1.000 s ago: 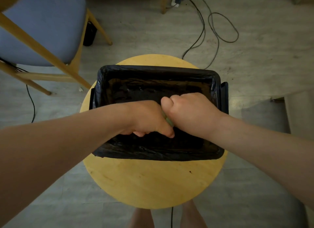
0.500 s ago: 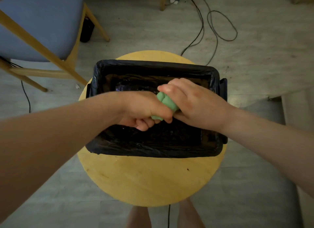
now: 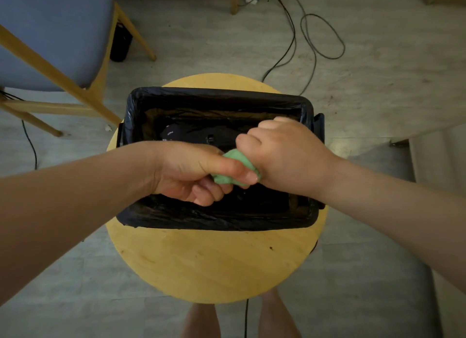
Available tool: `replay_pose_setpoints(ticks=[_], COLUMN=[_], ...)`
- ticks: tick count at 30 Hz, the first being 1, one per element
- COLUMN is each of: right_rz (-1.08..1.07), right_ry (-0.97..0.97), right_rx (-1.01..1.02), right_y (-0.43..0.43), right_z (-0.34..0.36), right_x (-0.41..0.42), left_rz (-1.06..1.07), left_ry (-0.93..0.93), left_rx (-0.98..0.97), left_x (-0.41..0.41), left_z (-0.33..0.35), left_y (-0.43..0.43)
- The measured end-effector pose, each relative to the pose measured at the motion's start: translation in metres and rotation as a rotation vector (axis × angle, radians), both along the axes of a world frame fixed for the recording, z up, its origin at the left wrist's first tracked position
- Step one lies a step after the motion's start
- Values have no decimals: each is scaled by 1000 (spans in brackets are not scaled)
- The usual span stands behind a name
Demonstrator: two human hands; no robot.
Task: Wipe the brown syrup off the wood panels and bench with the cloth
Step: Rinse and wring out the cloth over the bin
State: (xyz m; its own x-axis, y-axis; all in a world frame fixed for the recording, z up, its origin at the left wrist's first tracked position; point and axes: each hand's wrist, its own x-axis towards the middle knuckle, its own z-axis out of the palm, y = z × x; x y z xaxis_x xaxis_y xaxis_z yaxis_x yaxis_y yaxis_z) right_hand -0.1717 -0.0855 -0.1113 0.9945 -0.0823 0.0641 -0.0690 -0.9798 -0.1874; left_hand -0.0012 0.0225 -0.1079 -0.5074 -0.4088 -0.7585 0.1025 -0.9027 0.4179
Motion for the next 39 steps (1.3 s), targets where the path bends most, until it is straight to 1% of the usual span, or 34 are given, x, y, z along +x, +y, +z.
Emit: replay_pose_setpoints(ticks=[3,7,9,11,14,17,19,20,22,23,24,26,29,30,31,33,37,39], right_rz=[-38,10,-34,-81,-80,-113,-117,-124,-132,-140,-151,-166,-158,-158,-160,-169,-181,-193], right_ry=[-53,-26,-34,-17,32,96,154,204,322,344,361,389,441,458,469,479,501,507], right_rx=[-23,135,123,69,16,-13,-38,-58,-87,-87,-79,-61,-19,-10,-5,-6,-20,-18], right_y=[-4,-1,0,0,2,6,9,9,7,5,3,2,3,2,1,0,1,0], right_z=[0,-5,-6,-3,5,10,10,10,10,10,11,8,9,9,10,11,12,12], right_x=[-3,-11,-11,-8,-3,2,8,11,20,23,26,32,38,39,41,43,46,47], left_rz=[63,68,40,-29,-139,-190,-222,-256,-485,-580,-661,-740,-676,-603,-507,-432,-497,-501], left_ry=[-20,-74,-91,-130,-216,-413,-618,-725,-992,-1076,-1112,-1185,-1239,-1246,-1239,-1270,-1266,-1253], left_rx=[-55,-85,-97,-126,-152,-173,-229,-286,-499,-640,-752,-767,-730,-723,-669,-612,-689,-686], left_x=[-1,-4,-9,-12,-12,-14,-18,-21,-28,-31,-31,-25,-26,-28,-25,-20,-20,-19], left_z=[6,11,12,15,21,23,19,19,22,21,18,4,-16,-19,-20,-21,-28,-30], left_y=[-6,-13,-14,-14,-13,-10,-10,-12,-14,-15,-17,-17,-16,-15,-17,-18,-24,-26])
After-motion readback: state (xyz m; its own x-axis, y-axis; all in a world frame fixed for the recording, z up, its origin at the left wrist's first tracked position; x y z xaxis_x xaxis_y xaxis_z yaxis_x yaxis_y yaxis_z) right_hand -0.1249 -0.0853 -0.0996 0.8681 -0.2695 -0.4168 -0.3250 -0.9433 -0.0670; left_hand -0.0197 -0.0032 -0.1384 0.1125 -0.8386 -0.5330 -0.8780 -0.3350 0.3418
